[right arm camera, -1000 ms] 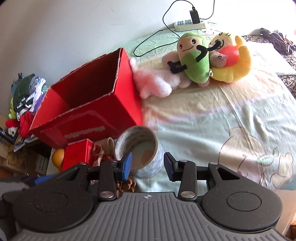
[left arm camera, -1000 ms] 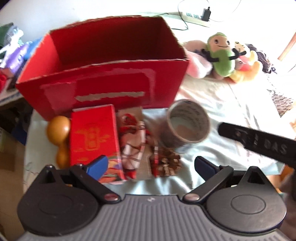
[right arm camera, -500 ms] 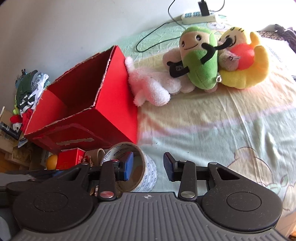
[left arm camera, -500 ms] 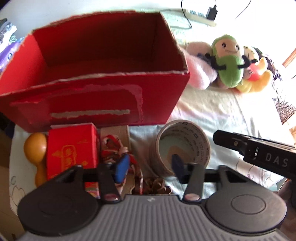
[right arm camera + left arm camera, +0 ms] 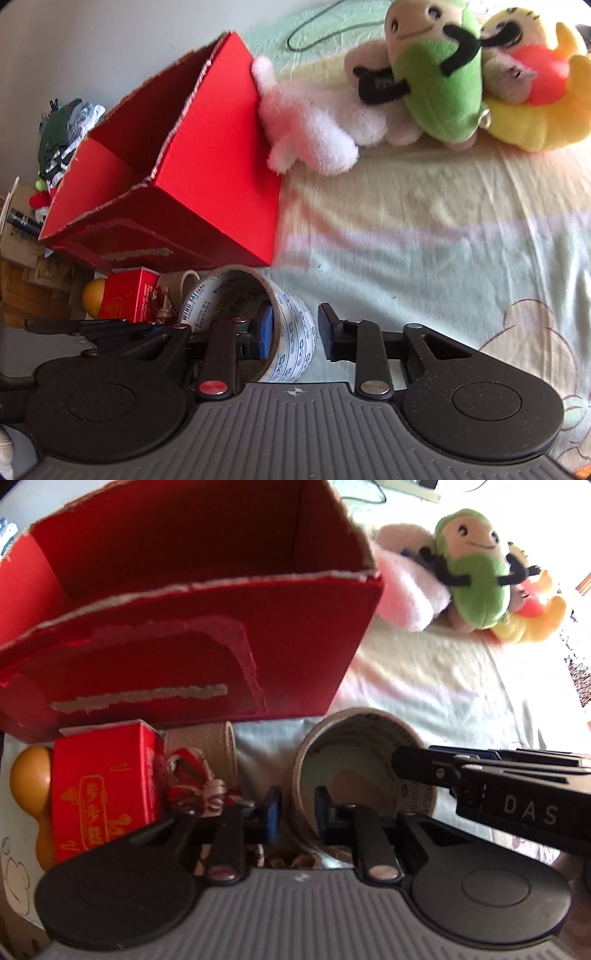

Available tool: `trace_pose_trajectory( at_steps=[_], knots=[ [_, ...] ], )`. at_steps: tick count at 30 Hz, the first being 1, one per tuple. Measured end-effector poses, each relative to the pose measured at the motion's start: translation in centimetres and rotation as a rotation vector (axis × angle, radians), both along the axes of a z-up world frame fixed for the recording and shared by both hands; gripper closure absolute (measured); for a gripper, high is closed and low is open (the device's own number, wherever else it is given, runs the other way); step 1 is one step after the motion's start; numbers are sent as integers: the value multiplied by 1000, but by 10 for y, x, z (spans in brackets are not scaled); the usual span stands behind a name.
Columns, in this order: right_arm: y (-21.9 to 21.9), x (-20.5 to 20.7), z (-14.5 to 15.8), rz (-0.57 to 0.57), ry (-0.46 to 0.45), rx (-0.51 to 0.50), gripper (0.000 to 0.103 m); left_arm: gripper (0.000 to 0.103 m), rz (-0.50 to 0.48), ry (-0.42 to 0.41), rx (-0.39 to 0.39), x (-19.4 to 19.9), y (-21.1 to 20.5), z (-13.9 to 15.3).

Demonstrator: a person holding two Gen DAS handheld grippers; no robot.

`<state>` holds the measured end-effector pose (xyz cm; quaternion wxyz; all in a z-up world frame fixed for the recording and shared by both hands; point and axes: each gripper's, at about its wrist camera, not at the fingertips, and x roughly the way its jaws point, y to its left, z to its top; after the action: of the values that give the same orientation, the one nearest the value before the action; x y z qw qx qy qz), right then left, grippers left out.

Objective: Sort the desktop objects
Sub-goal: 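Grasp the packing tape roll rim with the left gripper and lift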

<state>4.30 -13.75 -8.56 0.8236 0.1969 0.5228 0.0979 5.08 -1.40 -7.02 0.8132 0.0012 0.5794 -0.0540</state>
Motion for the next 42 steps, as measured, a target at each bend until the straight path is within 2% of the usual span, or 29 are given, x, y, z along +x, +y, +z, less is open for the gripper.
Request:
trace_pose_trajectory(
  at_steps=[7, 12, 13, 15, 17, 21, 37, 38, 42],
  knots=[
    [1, 3, -3, 43, 8, 11, 87, 90, 12, 29, 66, 11, -16, -12],
    [2, 5, -4, 52, -3, -3, 89, 88, -5, 42, 110, 15, -29, -16],
    [2, 5, -4, 53, -6, -6, 89, 87, -12, 44, 112, 16, -31, -16],
    [0, 4, -3, 52, -10, -13, 90, 76, -30, 56, 103, 18, -36, -17],
    [-2, 4, -3, 48, -10, -17, 91, 76, -39, 59, 112, 20, -40, -17],
    [-8, 3, 0, 31, -20, -27, 92, 79, -36, 81, 78, 26, -44, -14],
    [-42, -11, 45, -53, -139, -26, 93, 81, -144, -79, 133, 39, -95, 42],
    [-44, -12, 48, -59, -148, -28, 93, 81, -149, -88, 135, 37, -108, 46],
    [-53, -15, 61, -77, -191, -38, 93, 81, -174, -135, 140, 16, -105, 55]
  ],
)
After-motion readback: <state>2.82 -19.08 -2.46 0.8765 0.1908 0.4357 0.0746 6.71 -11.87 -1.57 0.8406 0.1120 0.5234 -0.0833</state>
